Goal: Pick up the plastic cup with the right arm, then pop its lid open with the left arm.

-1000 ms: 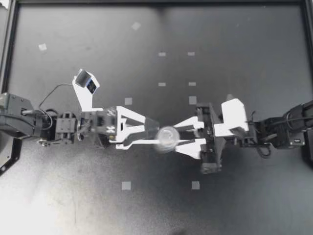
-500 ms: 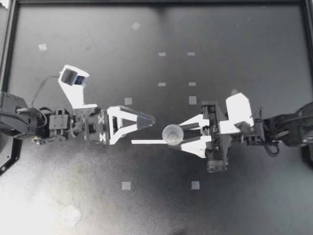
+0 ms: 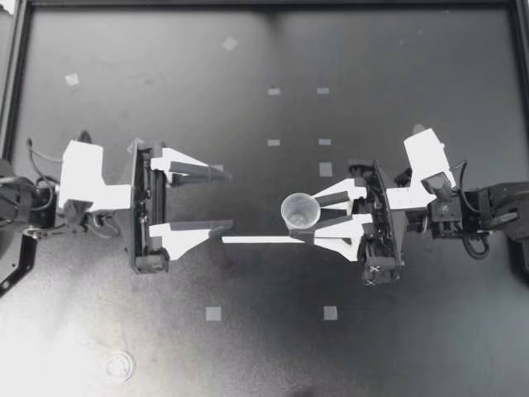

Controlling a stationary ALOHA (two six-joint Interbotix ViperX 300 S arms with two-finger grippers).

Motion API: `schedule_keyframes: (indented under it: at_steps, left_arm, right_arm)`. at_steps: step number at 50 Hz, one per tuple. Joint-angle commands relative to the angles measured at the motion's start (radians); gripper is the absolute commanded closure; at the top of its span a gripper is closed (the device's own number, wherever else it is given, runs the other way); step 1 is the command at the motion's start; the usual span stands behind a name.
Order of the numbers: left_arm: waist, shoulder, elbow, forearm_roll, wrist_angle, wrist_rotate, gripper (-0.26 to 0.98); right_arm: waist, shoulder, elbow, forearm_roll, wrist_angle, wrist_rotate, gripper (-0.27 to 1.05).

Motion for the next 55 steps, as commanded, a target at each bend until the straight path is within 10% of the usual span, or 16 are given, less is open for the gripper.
schedule_keyframes:
  at_steps: [1, 55]
  left_arm:
    - [-0.003, -0.02, -0.015, 0.0, 0.018, 0.0, -0.01]
    - [-0.003, -0.021, -0.021, -0.002, 0.032, -0.002, -0.01]
  right_arm:
    - [0.003, -0.005, -0.009, -0.005, -0.003, -0.009, 0.48]
    - [0.003, 0.014, -0.006, -0.078, 0.025, -0.204, 0.49]
